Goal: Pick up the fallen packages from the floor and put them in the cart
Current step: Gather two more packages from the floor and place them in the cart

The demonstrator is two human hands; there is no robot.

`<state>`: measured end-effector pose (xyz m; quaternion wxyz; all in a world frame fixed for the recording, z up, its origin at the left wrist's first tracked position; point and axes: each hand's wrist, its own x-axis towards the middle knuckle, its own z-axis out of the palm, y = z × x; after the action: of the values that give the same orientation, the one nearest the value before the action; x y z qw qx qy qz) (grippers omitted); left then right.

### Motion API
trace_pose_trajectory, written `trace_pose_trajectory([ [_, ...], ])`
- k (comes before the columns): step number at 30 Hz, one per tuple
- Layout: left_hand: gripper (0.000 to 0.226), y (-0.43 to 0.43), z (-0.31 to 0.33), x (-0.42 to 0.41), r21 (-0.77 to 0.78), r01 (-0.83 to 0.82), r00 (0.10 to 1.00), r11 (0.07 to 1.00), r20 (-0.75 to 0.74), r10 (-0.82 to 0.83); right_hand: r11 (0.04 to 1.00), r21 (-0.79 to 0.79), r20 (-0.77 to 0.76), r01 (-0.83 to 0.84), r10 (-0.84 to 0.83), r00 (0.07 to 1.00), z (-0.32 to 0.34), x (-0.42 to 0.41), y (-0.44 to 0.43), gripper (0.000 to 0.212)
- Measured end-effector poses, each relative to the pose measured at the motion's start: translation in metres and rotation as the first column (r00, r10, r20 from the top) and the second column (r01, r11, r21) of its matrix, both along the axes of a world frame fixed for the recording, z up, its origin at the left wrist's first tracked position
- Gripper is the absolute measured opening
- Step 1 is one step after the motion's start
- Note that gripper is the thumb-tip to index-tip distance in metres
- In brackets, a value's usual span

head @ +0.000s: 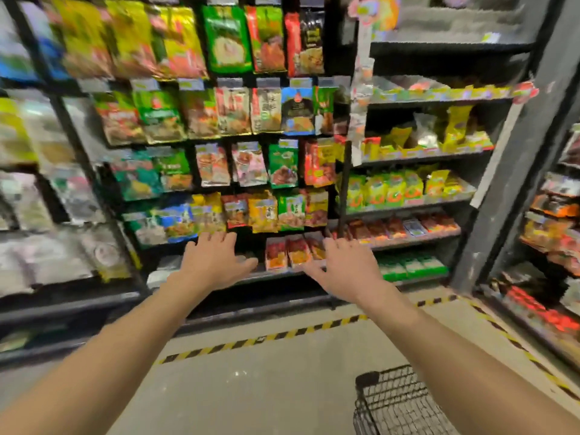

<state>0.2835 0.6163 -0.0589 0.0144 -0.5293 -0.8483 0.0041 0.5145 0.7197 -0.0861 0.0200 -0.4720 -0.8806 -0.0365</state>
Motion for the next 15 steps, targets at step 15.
trace_pose_trajectory([
  [15,0.098,-0.314,-0.015,-0.184,0.019,-0.634,0.773,0.773,0.047,0.633,0.796,0.018,0.008,-0.605,0.605,0.797,0.005,-0.294,-0.185,0.087],
])
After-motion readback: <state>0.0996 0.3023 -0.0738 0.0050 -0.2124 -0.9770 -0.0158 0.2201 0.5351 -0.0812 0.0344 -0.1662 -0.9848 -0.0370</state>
